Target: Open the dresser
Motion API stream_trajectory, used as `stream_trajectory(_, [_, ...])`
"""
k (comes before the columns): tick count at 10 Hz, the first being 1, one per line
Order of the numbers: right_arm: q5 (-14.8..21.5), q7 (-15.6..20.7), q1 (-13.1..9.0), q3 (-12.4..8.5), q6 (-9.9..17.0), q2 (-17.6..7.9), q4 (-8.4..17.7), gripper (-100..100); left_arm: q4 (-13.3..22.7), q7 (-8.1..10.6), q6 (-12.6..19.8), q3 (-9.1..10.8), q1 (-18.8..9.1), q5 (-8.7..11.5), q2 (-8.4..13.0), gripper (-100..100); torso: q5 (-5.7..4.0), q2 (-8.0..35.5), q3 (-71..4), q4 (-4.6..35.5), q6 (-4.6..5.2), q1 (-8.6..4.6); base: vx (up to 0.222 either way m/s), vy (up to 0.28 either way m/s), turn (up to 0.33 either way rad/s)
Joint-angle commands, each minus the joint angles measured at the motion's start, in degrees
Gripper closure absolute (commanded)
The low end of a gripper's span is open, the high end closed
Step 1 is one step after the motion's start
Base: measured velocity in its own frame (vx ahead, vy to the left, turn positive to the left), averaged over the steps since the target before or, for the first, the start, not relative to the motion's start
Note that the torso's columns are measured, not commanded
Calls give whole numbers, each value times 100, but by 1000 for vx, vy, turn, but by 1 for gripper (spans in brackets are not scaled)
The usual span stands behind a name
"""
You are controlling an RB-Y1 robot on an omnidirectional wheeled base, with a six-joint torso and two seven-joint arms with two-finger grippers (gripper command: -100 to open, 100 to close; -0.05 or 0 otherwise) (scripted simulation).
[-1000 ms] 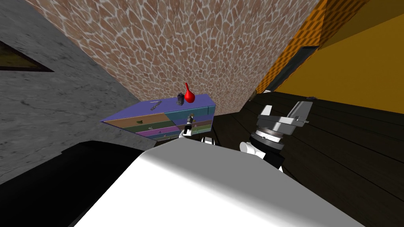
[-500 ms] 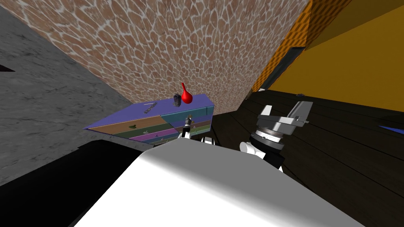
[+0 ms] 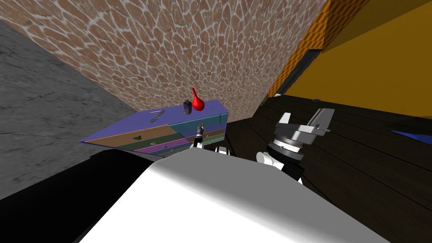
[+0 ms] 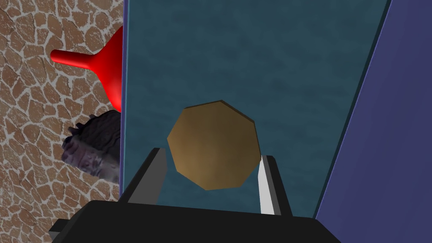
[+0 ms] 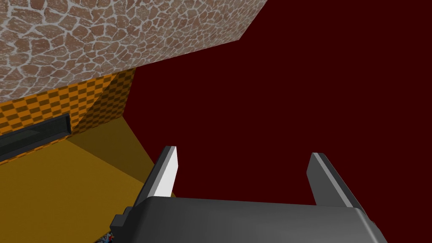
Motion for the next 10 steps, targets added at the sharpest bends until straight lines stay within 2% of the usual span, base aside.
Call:
stream_trajectory(1, [0,0,-1,1,0,1,0,0,-186,-5,246,-4,99,-12,-13,100,-2,20,13,4,1,-8,-152,-89,12])
stream_trajectory(2, [0,0,-2,1,0,1,0,0,-270,-6,334,-6,133,-18,-17,100,-6,13,9,7,-1,-6,-133,-101,22])
stream_trajectory(3, [0,0,-1,1,0,1,0,0,-240,-10,253,-17,109,-20,-25,100,-10,-5,-4,9,1,-5,-64,-50,8])
stream_trajectory(8, [0,0,-2,1,0,1,0,0,-436,-6,354,-92,297,-51,-57,100,-9,11,5,11,-2,0,-162,-73,8])
stream_trajectory(10, [0,0,0,0,0,0,0,0,-446,-6,330,-127,332,-60,-69,100,-15,-30,-19,18,-1,14,-98,-49,0])
